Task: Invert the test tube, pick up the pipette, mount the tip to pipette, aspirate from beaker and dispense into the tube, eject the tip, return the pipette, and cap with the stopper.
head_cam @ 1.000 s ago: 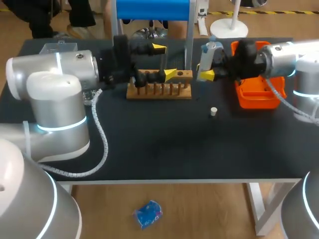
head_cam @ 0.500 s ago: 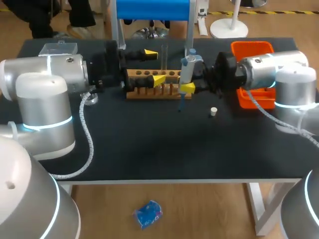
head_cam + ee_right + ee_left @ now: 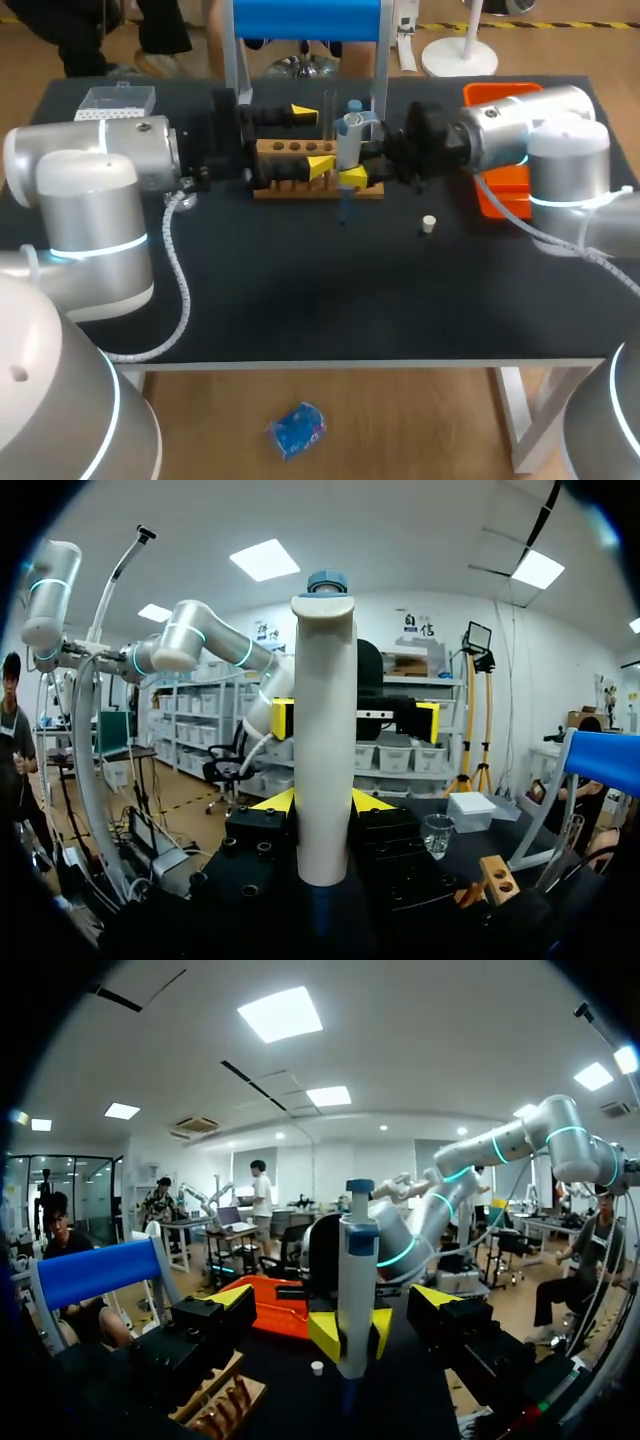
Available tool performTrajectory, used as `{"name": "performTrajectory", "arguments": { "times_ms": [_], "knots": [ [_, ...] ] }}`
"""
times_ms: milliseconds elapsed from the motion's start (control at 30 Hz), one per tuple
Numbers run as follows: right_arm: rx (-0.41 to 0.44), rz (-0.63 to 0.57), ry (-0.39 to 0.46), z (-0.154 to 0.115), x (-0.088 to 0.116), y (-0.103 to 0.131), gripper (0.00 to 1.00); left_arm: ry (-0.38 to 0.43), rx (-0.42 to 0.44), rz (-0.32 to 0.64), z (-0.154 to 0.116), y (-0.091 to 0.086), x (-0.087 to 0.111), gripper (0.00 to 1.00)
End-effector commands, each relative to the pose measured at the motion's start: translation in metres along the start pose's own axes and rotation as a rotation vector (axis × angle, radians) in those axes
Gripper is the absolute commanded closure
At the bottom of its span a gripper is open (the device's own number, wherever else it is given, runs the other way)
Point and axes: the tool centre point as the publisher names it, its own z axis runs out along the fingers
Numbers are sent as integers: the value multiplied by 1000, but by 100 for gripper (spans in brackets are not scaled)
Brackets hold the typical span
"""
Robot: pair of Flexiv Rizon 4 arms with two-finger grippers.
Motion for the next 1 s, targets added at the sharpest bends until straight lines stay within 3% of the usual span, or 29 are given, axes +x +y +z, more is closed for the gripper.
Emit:
{"name": "performTrajectory", "arguments": {
  "times_ms": [33, 900, 1000],
  "knots": [
    [-3, -2, 9, 3, -7, -3, 100, 3, -1, -1, 8, 1, -2, 0],
    [-32, -14, -3, 17, -24, -8, 100, 12, 13, -22, 21, 7, 1, 0],
    [-32, -12, -3, 17, -25, -8, 100, 12, 13, -22, 21, 7, 1, 9]
  ]
}}
